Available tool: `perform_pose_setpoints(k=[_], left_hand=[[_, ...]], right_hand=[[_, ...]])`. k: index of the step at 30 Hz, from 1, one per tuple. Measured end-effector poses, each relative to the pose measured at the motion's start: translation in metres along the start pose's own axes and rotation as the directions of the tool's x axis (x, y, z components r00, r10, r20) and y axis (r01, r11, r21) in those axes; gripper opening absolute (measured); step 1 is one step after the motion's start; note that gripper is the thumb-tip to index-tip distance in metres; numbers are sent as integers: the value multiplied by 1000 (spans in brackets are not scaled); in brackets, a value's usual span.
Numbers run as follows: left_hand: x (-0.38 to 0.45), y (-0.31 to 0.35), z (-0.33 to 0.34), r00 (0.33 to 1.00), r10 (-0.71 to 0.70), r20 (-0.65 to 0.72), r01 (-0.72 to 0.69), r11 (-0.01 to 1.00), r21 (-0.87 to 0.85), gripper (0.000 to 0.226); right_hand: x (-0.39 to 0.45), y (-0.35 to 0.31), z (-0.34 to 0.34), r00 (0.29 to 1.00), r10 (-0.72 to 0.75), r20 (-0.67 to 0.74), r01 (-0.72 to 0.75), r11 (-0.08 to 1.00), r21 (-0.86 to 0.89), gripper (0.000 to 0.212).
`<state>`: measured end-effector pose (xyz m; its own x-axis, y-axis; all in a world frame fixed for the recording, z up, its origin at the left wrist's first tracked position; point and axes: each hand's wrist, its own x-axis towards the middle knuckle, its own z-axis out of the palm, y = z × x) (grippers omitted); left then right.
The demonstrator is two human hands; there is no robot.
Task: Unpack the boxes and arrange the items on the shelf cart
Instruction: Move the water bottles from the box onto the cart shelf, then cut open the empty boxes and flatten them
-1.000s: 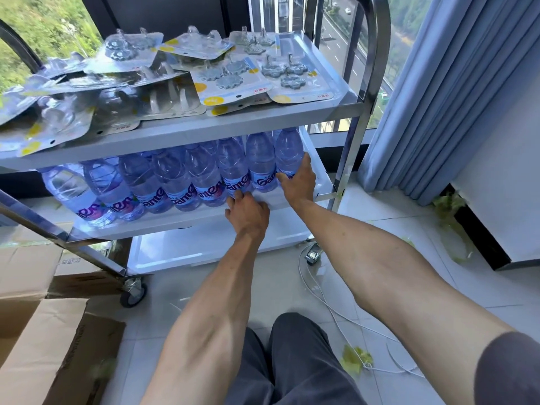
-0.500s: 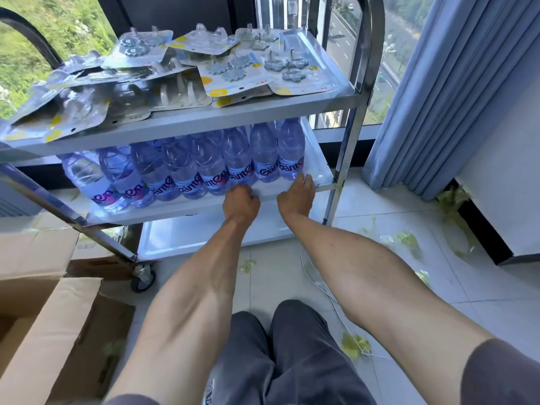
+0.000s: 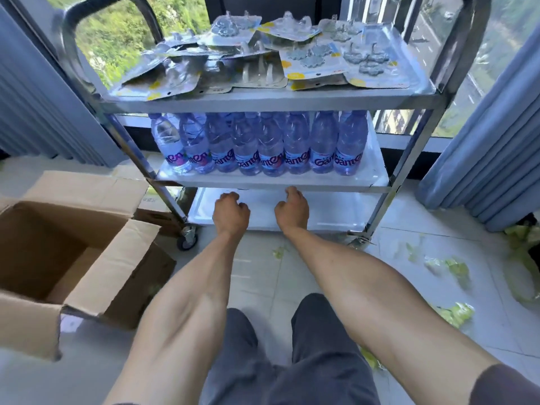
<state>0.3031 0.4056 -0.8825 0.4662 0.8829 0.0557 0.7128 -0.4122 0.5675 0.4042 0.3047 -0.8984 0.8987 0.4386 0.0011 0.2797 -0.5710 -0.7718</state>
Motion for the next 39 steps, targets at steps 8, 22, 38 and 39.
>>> perform_pose_setpoints(k=[8,22,38,39], left_hand=[[-4,-94,-68,984,-143,-107,153,985,86,20],[34,-286,-157,812,-574,-104,583,794,172,37],[115,-402,-195,572,-805,155,774,593,223,36],[119,-401,-198,573,-803,166,768,596,233,36]], right_hand=[[-36,-47,73,964,-48,262,57,998,-26,28],[-113,-211,261,831,-388,399,419,908,10,25],[-114,-281,406,547,-261,795,716,639,-283,40],[-112,-285,405,526,-244,815,709,654,-262,44]])
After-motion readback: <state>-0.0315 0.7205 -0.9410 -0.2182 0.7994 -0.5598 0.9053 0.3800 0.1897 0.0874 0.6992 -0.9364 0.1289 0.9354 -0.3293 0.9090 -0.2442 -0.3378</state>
